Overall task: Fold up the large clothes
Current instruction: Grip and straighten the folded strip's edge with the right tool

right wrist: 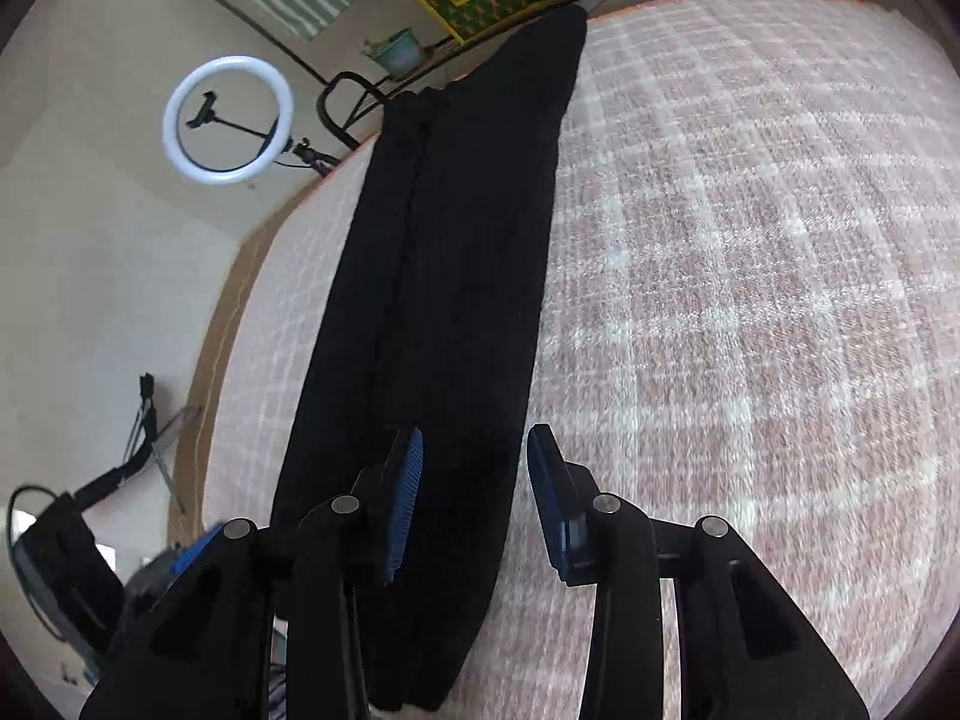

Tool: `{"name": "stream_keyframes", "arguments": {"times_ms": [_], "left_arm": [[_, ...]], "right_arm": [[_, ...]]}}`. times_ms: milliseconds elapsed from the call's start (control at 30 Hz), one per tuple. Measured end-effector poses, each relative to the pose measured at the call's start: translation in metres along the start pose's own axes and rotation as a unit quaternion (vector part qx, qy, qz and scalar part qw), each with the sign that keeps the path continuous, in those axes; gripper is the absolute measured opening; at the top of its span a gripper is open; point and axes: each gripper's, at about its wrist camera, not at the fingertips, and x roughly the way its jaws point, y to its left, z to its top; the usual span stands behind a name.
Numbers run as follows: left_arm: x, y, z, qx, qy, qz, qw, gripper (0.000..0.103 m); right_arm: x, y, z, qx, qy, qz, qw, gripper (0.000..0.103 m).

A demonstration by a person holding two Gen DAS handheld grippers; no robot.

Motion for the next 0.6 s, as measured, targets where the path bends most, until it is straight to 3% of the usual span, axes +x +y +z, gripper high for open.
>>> {"name": "stream_keyframes", "arguments": {"times_ms": [167, 200, 233, 300, 367, 433, 500, 600], "left_arm": [[0.024, -0.013, -0.005, -0.001, 0.030, -0.017, 0.9994, 0.014], [0.029, -0.012, -0.006, -0.005, 0.040, -0.024, 0.9989, 0.014], [0.033, -0.013, -0.006, -0.005, 0.047, -0.026, 0.9986, 0.014], [0.040, -0.013, -0.006, 0.001, 0.062, -0.024, 0.9978, 0.014], [0.049, -0.009, -0.015, -0.011, 0.080, -0.026, 0.9964, 0.014], [0.048, -0.008, -0.021, -0.012, 0.065, -0.028, 0.9974, 0.014], [0.045, -0.013, -0.021, 0.011, 0.068, -0.020, 0.9974, 0.014], [0.032, -0.009, -0.020, 0.000, 0.073, -0.031, 0.9969, 0.014]], "right_arm": [[0.025, -0.001, -0.001, 0.003, 0.008, -0.002, 1.000, 0.034], [0.031, 0.002, -0.004, -0.001, 0.018, -0.003, 1.000, 0.017], [0.029, 0.006, -0.009, -0.008, 0.025, -0.004, 1.000, 0.009], [0.027, 0.018, -0.014, -0.039, 0.024, -0.028, 0.999, 0.006], [0.021, 0.025, -0.011, -0.068, 0.021, -0.066, 0.995, 0.005], [0.022, 0.020, -0.004, -0.068, 0.021, -0.098, 0.993, 0.004], [0.032, 0.009, -0.004, -0.057, 0.032, -0.114, 0.991, 0.004], [0.034, 0.013, -0.009, -0.065, 0.017, -0.118, 0.991, 0.007]]}}
